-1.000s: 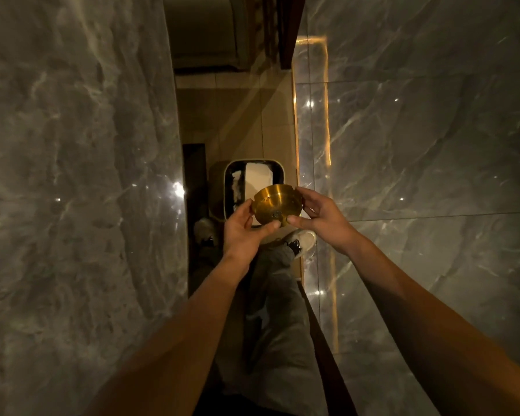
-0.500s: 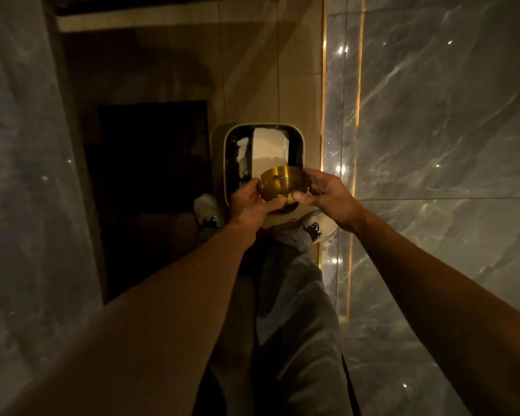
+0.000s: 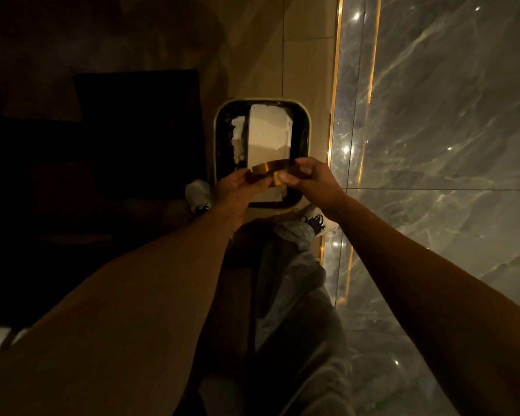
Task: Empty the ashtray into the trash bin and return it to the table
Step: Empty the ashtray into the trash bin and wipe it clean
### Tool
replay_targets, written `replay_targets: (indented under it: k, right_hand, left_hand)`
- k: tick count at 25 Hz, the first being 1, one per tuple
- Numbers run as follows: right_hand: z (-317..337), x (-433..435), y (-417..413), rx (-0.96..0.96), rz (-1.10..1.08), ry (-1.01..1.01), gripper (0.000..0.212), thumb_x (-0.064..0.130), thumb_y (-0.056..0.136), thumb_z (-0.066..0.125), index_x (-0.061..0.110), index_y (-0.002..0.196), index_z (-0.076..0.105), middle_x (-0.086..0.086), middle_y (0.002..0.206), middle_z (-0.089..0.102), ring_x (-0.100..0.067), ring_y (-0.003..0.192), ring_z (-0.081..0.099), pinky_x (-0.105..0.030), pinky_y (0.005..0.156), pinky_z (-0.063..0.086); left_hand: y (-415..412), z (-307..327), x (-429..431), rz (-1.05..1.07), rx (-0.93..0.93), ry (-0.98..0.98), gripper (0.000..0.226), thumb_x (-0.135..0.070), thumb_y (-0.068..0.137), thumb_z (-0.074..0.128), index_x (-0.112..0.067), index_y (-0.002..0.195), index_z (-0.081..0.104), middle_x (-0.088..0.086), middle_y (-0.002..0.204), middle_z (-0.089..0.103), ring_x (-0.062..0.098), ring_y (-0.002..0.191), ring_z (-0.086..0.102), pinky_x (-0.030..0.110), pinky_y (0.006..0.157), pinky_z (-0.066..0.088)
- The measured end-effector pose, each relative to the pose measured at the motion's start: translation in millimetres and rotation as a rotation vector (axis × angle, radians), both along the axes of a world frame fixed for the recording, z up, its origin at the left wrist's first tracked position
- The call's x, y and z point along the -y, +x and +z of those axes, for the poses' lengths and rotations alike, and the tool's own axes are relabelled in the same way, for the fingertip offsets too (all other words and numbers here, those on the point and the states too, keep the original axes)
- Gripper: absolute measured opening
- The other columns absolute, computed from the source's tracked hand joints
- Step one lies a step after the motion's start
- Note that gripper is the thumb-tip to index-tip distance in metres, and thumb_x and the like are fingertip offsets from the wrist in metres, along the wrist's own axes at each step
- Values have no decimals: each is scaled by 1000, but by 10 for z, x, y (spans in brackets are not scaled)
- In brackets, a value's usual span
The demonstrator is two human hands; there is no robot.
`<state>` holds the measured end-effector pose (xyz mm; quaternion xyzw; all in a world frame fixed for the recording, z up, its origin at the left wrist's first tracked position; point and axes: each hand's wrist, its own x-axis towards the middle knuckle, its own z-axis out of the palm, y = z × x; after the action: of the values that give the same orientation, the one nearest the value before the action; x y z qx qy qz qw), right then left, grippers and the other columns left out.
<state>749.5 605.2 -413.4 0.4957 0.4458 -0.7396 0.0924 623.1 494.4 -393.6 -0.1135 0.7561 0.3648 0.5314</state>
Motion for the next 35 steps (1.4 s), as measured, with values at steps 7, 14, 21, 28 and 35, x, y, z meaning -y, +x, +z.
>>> replay_targets:
  k: [7,14,21,28,35]
  right_hand:
    - [-287,89,-147,62,17,86,34,34,88,65,8,110,68,-10,108,71,-21,103,66,-38,92,55]
    - [-427,84,-234,158,-15,36,38,36,96,52,7,118,63,-13,115,66,-23,106,60,-31,86,49]
    - [-511,186,-289,194,-34,44,44,39,96,52,7,124,58,-12,120,65,-25,112,60,-37,97,48]
    - [-497,214,-298,204,-72,153,38,33,96,56,11,126,52,-10,119,63,-18,106,60,-25,85,46]
    - [-434,180,-337,151,-14,205,34,15,96,51,13,129,56,-7,120,63,-20,114,58,-21,87,43]
  left_hand:
    - [-91,-165,-71,42,-29,-76,31,-18,84,73,-5,112,70,8,104,73,20,96,69,28,83,57]
    - [-105,-273,-181,47,-70,-158,36,-30,83,74,-10,113,70,5,107,70,24,107,65,40,96,53]
    - [-119,-360,-214,16,-173,-262,50,-37,82,73,-8,120,60,7,116,64,22,107,60,30,90,51]
    - [-65,-396,-199,-131,-291,-191,40,-27,94,59,-7,129,55,14,126,64,25,116,60,20,80,42]
    - [4,-533,-41,-267,-310,-145,71,-21,72,71,-34,137,45,9,136,56,28,124,56,49,99,51]
